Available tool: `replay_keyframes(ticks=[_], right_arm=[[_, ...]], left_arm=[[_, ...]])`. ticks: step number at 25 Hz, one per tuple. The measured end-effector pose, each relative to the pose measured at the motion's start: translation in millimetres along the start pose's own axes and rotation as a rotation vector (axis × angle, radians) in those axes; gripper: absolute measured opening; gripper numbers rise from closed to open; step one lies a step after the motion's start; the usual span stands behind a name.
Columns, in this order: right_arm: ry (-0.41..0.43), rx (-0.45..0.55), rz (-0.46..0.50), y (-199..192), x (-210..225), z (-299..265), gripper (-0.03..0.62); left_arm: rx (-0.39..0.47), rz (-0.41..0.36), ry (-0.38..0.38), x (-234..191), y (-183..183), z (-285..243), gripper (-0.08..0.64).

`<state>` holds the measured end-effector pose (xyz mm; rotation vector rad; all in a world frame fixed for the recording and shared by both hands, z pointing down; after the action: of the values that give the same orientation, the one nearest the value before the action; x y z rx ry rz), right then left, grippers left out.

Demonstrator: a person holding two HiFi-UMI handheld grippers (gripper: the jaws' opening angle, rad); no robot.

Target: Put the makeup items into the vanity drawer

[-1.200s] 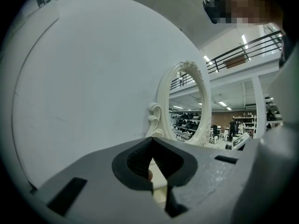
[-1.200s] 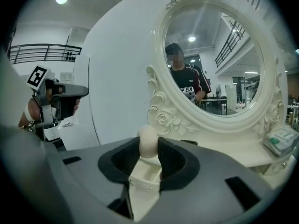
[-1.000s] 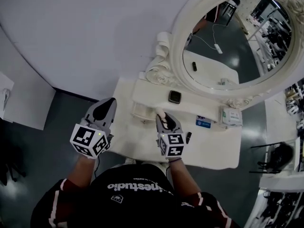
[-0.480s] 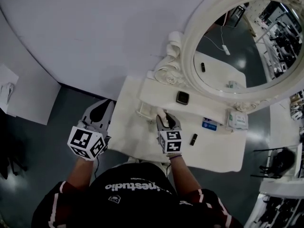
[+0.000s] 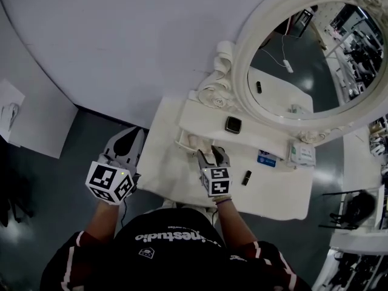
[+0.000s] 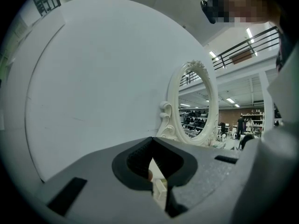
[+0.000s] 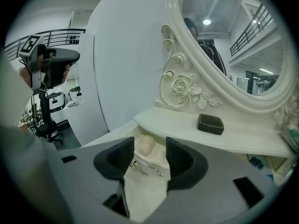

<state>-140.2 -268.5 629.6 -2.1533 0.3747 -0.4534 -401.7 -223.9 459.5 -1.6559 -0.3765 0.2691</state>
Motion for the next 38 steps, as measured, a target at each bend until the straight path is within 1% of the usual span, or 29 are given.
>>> replay_keyframes(ticks=[11,16,22,25,29,33,38], right_arm=[[-0.013,0.061,-0.004,17.9,7.5,26.7,0.202],[-0.029,0.076,0.001,20.6,18.3,44.1,0.202],[-0.056,0.076,-0.022,17.8,37.8,68.0,0.202],[-0.068,0.089,-0.025,17.1,51.3,84.8,0.202],[-0.090,0.104,-0.031,16.8,77.0,117.2,0.202],[-0.119,0.111,-0.060,11.5,110.3,149.8,0.202],[-0.171,0.149,-0.101,11.6,148.7,186.4,0.202]], left_arm=[[0.030,-0.003,-0.025,16.9,12.4,-6.7,0.005],[0.034,-0.005,-0.046,32.2,14.0,-13.0,0.005],[0.041,0.007,-0.083,57.7,17.6,-24.0,0.005],[0.043,0.007,-0.103,77.0,18.7,-32.5,0.005],[0.045,0.008,-0.138,113.3,24.1,-45.0,0.005],[0.054,-0.005,-0.170,149.2,31.0,-57.2,0.005],[0.076,-0.012,-0.213,186.5,42.8,-77.4,0.005]])
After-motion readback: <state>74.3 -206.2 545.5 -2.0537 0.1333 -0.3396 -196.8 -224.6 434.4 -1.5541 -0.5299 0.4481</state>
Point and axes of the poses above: the fingertips, and each gripper's own axes: z backward along the fingers, x to its right, y out of its top, the point moved 6 cm from there along z, backward along the fingers, and after that the axes turned 11 degrees about -z, right-handed, at the moved point
